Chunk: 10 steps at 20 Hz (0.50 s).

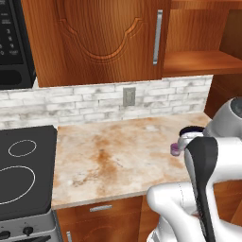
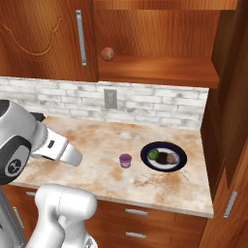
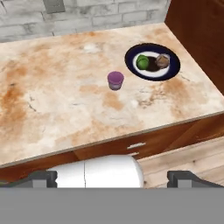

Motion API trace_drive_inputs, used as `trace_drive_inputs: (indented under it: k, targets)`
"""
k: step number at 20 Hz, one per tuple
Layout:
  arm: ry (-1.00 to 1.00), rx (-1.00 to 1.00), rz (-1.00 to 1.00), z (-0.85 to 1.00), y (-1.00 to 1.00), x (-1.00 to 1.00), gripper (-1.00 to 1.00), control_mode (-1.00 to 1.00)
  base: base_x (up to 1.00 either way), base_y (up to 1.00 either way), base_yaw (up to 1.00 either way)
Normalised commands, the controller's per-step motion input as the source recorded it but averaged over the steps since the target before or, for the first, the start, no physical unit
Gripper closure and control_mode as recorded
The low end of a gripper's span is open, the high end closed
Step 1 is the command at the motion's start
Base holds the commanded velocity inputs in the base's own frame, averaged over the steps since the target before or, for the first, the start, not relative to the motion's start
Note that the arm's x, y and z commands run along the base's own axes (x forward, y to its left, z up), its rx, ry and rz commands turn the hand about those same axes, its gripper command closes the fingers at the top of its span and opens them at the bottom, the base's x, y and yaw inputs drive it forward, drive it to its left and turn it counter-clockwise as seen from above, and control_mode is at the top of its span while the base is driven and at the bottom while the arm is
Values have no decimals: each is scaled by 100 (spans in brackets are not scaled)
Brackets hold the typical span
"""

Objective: Pick the avocado and bread from the counter and place them on the plate. Then pick the jam from the cabinet and place it next to the plate. Lastly close the cabinet door.

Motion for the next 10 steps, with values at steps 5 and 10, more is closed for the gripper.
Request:
trace_drive_inputs:
  k: [5,10]
  targets:
    - [-21,-7,6,-1,0,-1,-100,-100,0,0,0]
    - [-8,0,0,0,1,-10,-100,-100,0,0,0]
